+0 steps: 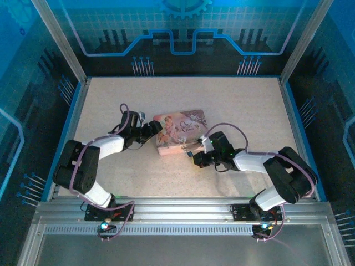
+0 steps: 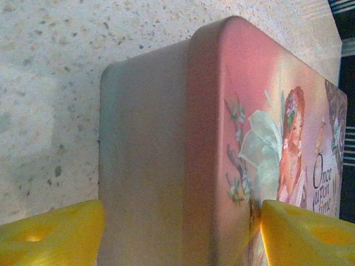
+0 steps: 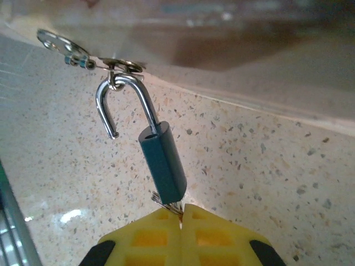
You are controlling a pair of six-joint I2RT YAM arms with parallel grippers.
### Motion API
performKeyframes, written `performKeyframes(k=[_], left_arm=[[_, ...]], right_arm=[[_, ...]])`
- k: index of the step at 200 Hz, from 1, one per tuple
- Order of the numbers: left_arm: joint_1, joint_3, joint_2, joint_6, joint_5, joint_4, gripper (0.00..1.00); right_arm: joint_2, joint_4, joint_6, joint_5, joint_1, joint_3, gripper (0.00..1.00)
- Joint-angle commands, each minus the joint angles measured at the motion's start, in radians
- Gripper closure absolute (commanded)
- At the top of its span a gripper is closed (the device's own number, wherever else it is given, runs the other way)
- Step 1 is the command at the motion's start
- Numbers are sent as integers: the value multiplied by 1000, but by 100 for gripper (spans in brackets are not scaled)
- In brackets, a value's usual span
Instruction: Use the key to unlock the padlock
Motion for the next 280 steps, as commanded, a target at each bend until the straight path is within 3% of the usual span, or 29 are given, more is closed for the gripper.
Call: performKeyframes(k=[1, 9, 30, 53, 90, 199, 245, 280], left_arm=[[-30, -74, -32, -78, -106, -86, 27], [-40, -85, -48, -96, -123, -85, 27], [-72, -97, -71, -120, -153, -85, 27], [-93, -99, -82, -137, -165, -80, 27], [-102, -105, -114, -142, -187, -84, 27], [-109, -129, -137, -154, -178, -78, 27], [-109, -120, -121, -155, -173, -65, 27], [-109, -108, -104, -152, -164, -58, 27]], right_arm=[[-13, -43, 78, -58, -27, -47, 100], [-27, -50, 83, -50, -27, -57, 99], [-102, -58, 92, -11, -30, -95, 71], [-230, -79, 81, 22, -40, -129, 50], [-327, 3, 72, -43, -91, -140, 30], [70, 171, -55, -187, -217, 192, 24], [14, 305, -12, -221, -216, 39, 22], [88, 498, 56, -319, -215, -29, 24]])
